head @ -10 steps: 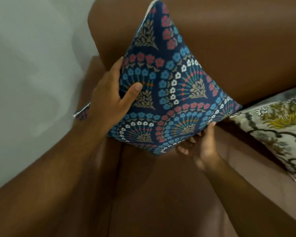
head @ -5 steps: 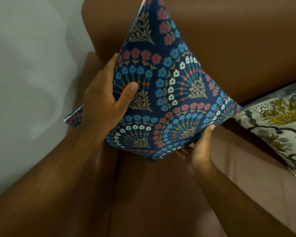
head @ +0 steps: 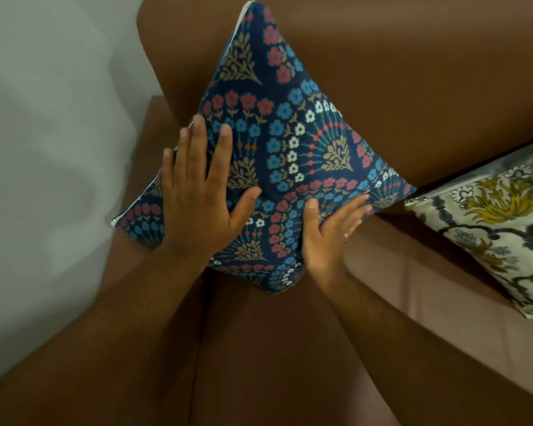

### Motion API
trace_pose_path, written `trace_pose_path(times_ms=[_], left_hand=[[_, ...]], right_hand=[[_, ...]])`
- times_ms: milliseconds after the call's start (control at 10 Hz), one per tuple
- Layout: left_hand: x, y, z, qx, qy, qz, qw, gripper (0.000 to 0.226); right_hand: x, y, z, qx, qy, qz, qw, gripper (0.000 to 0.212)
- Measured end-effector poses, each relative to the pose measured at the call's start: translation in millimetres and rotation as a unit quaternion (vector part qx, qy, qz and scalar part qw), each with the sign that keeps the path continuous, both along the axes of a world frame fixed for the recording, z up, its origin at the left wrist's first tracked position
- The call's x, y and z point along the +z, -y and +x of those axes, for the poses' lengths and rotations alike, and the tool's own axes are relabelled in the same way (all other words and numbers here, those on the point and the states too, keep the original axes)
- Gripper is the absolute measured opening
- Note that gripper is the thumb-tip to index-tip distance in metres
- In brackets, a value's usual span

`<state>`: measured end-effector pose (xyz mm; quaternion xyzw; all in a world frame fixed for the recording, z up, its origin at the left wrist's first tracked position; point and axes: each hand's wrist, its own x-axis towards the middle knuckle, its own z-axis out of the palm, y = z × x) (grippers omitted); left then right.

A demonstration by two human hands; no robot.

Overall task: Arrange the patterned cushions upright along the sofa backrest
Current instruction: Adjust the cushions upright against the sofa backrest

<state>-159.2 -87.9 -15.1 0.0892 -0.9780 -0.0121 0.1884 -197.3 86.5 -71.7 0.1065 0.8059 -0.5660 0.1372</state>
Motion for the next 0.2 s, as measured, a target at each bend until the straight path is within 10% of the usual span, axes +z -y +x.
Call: trace_pose_path(times_ms=[200], left_hand=[[26.1, -6.6, 9.2, 0.039, 0.062, 0.021, 0.997, 0.086]], right_hand=[[41.5, -22.9, 1.0, 0.058, 0.060, 0.090, 0.992, 0.101]])
